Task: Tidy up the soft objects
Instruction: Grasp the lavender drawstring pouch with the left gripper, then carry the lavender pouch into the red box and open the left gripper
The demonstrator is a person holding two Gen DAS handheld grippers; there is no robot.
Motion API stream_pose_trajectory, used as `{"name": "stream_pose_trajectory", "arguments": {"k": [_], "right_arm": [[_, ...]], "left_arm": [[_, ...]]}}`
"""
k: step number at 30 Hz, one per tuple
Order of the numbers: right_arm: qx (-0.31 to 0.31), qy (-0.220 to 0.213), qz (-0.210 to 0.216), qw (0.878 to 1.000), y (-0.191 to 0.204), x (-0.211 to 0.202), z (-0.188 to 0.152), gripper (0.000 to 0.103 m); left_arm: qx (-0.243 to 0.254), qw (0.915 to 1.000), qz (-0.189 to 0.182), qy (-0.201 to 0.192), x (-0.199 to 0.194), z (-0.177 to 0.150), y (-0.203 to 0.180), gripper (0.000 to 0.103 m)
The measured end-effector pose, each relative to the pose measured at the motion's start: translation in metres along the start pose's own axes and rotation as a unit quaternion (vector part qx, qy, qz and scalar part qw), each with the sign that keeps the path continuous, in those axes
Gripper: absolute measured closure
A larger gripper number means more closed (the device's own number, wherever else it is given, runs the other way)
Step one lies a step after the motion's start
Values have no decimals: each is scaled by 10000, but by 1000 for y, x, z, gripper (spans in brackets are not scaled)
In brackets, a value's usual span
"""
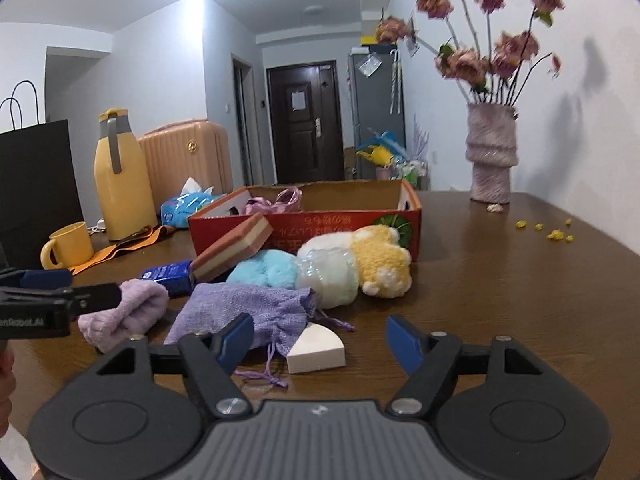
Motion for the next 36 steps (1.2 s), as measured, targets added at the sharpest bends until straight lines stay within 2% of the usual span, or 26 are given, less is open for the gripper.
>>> {"name": "stream_pose_trajectory", "arguments": {"k": [1,4,6,10,11,13,17,21,27,32,36], "right_arm": [[34,49,58,10000,1,9,2,34],[151,202,275,9993,4,32,8,41],[190,312,354,9987,9,47,11,42],[241,522,411,9975,17,77,15,47],[249,575,422,9971,18,81,15,52],[265,757,455,9957,20,92,14,64],[353,725,476,9956,21,95,13,82],[303,563,493,9967,24,79,18,87],[178,142,535,9983,28,23,27,87],[221,-4,546,9983,27,-21,20,87],[288,-98,515,9982,26,-40,17,88]], "left_arm": [[-78,9999,-74,47,6,2,0,28],[-395,9970,-556,360,29,6,-1,38],[-569,9932,-788,636,47,5,-1,40],[-834,9871,-775,1123,82,-4,3,43],[-890,9859,-818,1158,86,-5,4,50],[-945,9832,-1094,1118,87,-7,5,75],[-963,9818,-1217,1091,82,-9,7,91],[-992,9822,-1301,927,65,-3,5,95],[-912,9831,-1481,569,16,12,-4,96],[-809,9838,-1538,431,-21,8,-17,96],[-716,9842,-1586,336,-37,9,-24,96]]}}
Point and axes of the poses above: each gripper's, at about its wrist camera, not at the fingertips, and x roughly the way its jaws point, y to its left, z to its top, the point moved 3 cm from there along x, roughly the way its jaws point, and after that the axes turned 8 degrees about -z, right-handed, at the moved point
